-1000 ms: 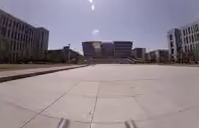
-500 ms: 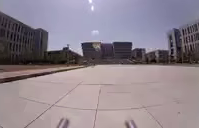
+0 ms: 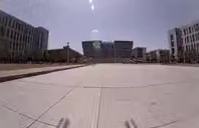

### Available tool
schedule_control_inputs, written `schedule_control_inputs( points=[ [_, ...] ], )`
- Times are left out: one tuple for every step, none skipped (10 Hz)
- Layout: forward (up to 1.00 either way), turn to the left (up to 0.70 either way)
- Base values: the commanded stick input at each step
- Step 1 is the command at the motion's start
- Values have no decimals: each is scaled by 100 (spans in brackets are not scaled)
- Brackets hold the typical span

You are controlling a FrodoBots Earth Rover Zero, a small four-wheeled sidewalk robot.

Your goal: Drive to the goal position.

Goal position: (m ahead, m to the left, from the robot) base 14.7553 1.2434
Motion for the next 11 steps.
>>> schedule_control_inputs(
  points=[
    [100, 0],
    [100, 0],
    [100, 0],
    [100, 0],
    [100, 0],
    [100, 0],
    [100, 0],
    [100, 0],
    [100, 0],
    [100, 0],
    [100, 0]
  ],
)
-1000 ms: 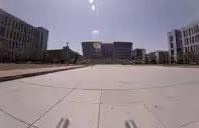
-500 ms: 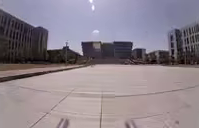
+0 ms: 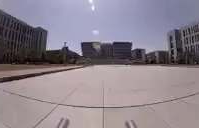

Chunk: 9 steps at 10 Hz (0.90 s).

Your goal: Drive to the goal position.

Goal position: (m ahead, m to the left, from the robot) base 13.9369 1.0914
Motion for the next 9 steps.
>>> schedule_control_inputs(
  points=[
    [100, 0],
    [100, 0],
    [100, 0],
    [100, 0],
    [100, 0],
    [100, 0],
    [100, 0],
    [100, 0],
    [100, 0]
  ],
)
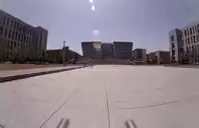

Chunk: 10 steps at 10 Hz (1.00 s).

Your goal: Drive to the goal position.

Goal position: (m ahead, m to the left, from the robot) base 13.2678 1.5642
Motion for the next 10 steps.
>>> schedule_control_inputs(
  points=[
    [100, 0],
    [100, 0],
    [100, 0],
    [100, 0],
    [100, 0],
    [100, 0],
    [100, 0],
    [100, 0],
    [100, 0],
    [100, 0]
  ],
)
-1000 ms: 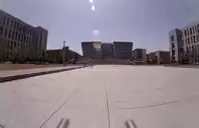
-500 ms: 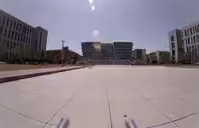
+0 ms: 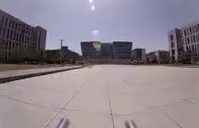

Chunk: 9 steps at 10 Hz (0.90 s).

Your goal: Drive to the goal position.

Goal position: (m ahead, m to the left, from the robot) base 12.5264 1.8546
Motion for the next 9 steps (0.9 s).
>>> schedule_control_inputs(
  points=[
    [100, 0],
    [100, 0],
    [100, 0],
    [100, 0],
    [100, 0],
    [100, 0],
    [100, 0],
    [100, 0],
    [100, 0]
  ],
)
